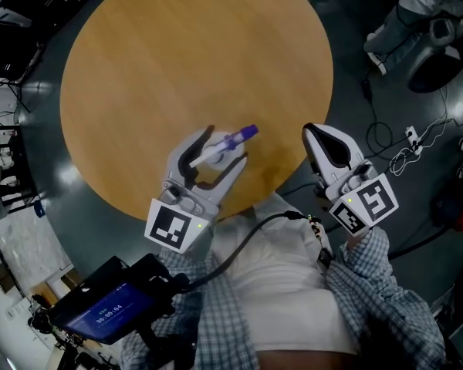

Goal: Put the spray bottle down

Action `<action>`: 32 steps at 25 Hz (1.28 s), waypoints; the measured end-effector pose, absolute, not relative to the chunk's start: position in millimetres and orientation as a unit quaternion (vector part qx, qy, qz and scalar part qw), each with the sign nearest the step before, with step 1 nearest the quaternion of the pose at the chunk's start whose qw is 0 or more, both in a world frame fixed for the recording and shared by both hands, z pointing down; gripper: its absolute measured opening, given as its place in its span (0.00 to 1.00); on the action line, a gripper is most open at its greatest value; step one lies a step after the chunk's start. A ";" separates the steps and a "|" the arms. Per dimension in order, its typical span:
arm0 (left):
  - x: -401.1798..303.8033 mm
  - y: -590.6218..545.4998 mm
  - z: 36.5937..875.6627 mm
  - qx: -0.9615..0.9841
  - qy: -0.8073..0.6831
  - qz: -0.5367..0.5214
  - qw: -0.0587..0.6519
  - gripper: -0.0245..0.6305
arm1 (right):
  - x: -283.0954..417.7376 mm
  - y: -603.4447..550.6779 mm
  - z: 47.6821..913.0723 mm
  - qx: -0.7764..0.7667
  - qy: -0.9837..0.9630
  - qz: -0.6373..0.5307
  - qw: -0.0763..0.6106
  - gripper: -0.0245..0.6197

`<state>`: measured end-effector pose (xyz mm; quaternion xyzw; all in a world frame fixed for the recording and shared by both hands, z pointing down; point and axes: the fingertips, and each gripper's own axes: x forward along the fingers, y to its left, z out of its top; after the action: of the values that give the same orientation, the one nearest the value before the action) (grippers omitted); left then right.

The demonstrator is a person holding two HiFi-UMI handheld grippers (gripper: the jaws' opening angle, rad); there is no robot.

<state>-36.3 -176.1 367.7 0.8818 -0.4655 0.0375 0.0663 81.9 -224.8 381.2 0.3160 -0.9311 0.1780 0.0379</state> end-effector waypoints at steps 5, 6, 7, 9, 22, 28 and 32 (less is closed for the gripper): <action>-43.9 -161.4 361.3 0.878 -0.473 0.048 0.063 0.44 | 72.6 -218.1 369.1 0.303 -0.937 0.171 0.034 0.05; -46.3 -157.8 361.3 0.877 -0.475 0.050 0.063 0.44 | 69.3 -216.5 367.9 0.300 -0.938 0.169 0.033 0.05; -49.2 -154.1 361.4 0.875 -0.478 0.050 0.062 0.44 | 65.7 -214.8 366.9 0.297 -0.940 0.167 0.032 0.05; -57.1 -146.1 360.6 0.871 -0.485 0.048 0.061 0.44 | 56.7 -210.9 365.1 0.291 -0.942 0.163 0.030 0.05; -112.1 -87.1 338.2 0.854 -0.516 0.058 0.029 0.04 | 9.2 -160.1 335.5 0.279 -0.950 0.135 0.018 0.05; -107.0 -79.9 338.0 0.865 -0.499 0.052 0.024 0.04 | 6.5 -148.5 332.5 0.279 -0.953 0.120 0.012 0.05; -104.1 -77.8 340.8 0.869 -0.491 0.051 0.023 0.04 | 5.2 -143.7 330.6 0.280 -0.954 0.108 0.009 0.05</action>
<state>-104.1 -77.8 340.8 0.8692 -0.4913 0.0512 0.0234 5.2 -143.7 330.6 0.2799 -0.9538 0.1084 0.0091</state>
